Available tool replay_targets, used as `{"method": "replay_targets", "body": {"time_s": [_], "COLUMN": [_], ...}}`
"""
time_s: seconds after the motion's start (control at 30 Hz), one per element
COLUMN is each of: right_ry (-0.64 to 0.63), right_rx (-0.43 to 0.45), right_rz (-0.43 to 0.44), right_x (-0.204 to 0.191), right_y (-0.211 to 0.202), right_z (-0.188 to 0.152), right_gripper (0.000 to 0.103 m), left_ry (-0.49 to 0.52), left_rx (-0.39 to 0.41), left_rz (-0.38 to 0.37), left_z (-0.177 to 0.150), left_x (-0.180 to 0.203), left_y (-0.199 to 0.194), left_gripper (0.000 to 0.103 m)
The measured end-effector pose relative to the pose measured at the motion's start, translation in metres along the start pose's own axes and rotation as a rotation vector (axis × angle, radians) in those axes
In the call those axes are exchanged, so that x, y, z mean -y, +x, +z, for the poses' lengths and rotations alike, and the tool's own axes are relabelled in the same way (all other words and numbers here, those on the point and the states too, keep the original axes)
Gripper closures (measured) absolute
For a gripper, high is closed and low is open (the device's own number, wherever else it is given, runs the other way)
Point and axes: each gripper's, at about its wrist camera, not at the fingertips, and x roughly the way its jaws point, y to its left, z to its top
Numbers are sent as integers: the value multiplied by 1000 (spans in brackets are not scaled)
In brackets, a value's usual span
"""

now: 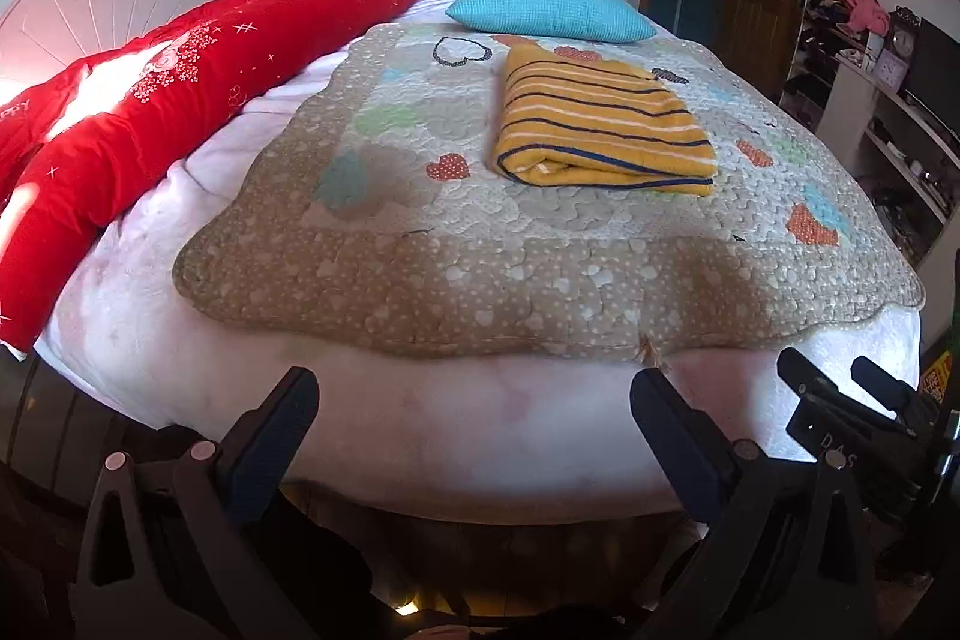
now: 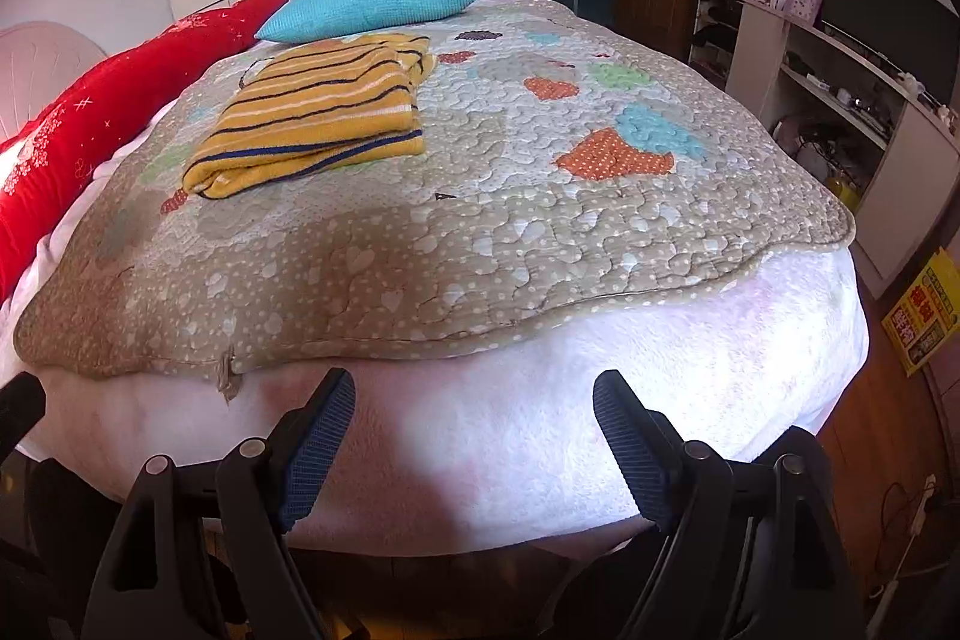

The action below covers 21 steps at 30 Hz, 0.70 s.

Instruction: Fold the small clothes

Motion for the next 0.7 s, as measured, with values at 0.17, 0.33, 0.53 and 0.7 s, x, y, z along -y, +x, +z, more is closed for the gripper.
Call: {"method": "replay_targets", "body": {"time_s": [0.17,0.33,0.53,0.7], "right_ry": [-89,-146,-129,-97], "right_rx": [-11,-8,-28,-32], "right_rz": [-3,-8,-15,-28], "right_x": [-20,-32,-28,-21], "right_y": [2,3,8,11], "right_z": [-5,-8,-9,-8], "right_gripper": [18,18,18,17], "left_ry": [9,9,7,5], "left_rx": [-10,-36,-63,-85], "left_rz": [-27,-50,-81,-101], "left_z": [1,0,-1,-3], "left_x": [2,3,4,5], "left_y": [0,5,11,16], "left_gripper": [0,0,0,0]}}
